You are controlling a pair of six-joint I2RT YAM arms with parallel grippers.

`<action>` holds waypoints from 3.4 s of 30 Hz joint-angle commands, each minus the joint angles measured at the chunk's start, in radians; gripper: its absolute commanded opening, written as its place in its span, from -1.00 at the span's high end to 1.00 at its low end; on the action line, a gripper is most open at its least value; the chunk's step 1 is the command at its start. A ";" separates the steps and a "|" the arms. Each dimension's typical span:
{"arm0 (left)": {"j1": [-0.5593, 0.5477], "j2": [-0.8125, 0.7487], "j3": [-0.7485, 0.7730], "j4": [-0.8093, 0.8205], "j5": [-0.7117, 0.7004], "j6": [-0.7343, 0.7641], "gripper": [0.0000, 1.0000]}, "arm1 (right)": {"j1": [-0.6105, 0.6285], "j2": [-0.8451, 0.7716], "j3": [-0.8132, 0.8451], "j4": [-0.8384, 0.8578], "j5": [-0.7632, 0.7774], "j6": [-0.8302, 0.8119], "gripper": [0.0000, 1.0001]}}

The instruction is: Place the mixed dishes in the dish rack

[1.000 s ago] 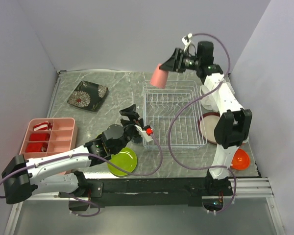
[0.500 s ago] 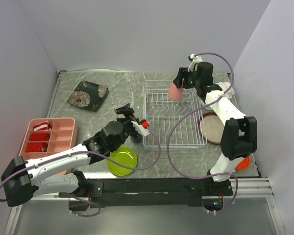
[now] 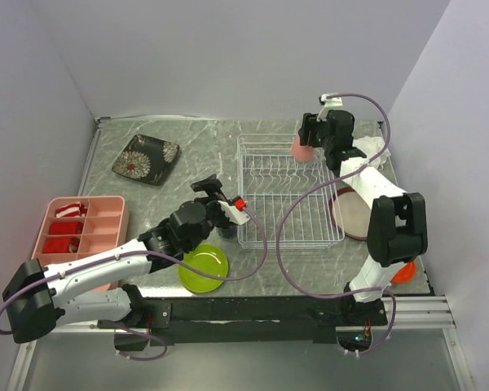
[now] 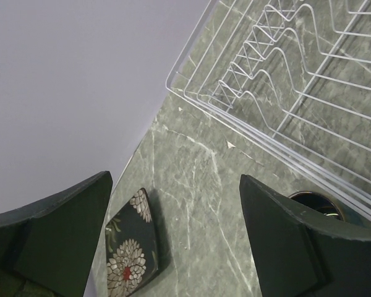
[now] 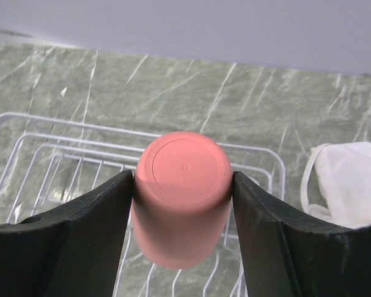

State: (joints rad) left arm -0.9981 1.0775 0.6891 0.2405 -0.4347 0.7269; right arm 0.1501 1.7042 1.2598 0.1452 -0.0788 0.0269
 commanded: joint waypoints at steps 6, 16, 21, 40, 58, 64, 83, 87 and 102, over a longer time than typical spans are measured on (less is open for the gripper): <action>0.003 0.013 0.021 0.005 0.004 -0.061 -0.83 | 0.006 0.055 -0.013 0.151 0.076 -0.062 0.18; 0.003 0.019 0.009 0.008 0.005 -0.070 -0.84 | 0.026 0.097 -0.022 0.188 0.149 -0.081 0.14; 0.003 0.018 -0.002 0.011 0.007 -0.080 -0.84 | 0.031 0.109 -0.037 0.180 0.152 -0.084 0.13; 0.009 -0.045 -0.040 -0.026 -0.019 -0.115 -0.99 | 0.048 0.068 -0.045 -0.050 0.244 -0.064 -0.75; 0.299 0.176 0.489 -0.849 0.557 -0.423 -0.84 | 0.046 -0.257 -0.071 -0.533 0.189 -0.036 -1.00; 0.351 0.223 0.440 -0.808 0.636 -0.523 -0.26 | 0.046 -0.402 -0.114 -0.619 0.085 0.031 -1.00; 0.441 0.403 0.395 -0.784 0.740 -0.851 -0.04 | 0.054 -0.609 -0.177 -0.636 -0.072 0.082 -0.89; 0.450 0.446 0.423 -0.787 0.714 -0.834 -0.01 | 0.054 -0.626 -0.200 -0.631 -0.076 0.088 -0.89; 0.463 0.486 0.471 -0.825 0.700 -0.776 0.98 | 0.054 -0.589 -0.177 -0.615 -0.105 0.077 -0.89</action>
State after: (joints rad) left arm -0.5385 1.6043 1.1149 -0.5755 0.2646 -0.0803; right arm 0.1989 1.1038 1.0653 -0.5076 -0.1581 0.1074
